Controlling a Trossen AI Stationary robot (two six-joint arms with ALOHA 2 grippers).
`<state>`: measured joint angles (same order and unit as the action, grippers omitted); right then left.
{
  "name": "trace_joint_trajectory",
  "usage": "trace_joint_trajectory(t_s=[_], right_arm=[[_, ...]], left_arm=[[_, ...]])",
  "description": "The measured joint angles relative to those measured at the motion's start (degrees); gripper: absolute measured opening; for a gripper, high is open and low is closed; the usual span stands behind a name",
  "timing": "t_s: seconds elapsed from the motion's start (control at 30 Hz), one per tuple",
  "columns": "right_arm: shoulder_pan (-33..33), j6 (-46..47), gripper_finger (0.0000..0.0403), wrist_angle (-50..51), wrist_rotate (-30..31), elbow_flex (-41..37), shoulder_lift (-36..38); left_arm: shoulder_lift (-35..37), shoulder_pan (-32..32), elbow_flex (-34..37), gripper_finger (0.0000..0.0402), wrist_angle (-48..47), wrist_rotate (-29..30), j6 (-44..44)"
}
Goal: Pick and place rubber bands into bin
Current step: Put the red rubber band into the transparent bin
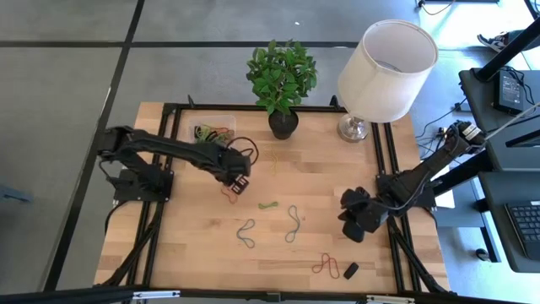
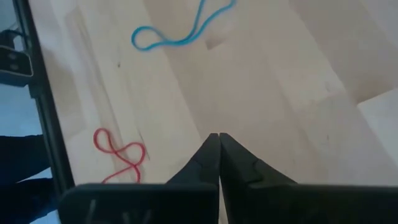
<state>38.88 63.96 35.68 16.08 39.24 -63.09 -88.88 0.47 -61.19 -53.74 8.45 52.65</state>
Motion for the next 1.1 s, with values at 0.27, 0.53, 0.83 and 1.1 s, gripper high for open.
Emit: trace_joint_trajectory(t_s=[0.27,0.53,0.83,1.1], right_arm=[[2.2,-0.2,0.0007,0.0,0.0,0.0,0.0],[3.4,-1.7,0.0008,0.0,0.0,0.0,0.0],[3.4,-3.0,0.0009,-0.4,0.0,0.0,0.0],[3.4,-3.0,0.0009,-0.7,1.6,0.0,0.0]], left_arm=[[-8.9,-0.1,0.0,0.0154,0.0,-1.0,0.8],[-14.2,-0.1,0.0,0.0195,0.1,2.8,0.8],[-18.5,1.3,-0.3,0.0164,1.3,0.8,-9.5],[-18.8,4.1,-0.4,0.0104,2.3,-7.2,-12.2]])
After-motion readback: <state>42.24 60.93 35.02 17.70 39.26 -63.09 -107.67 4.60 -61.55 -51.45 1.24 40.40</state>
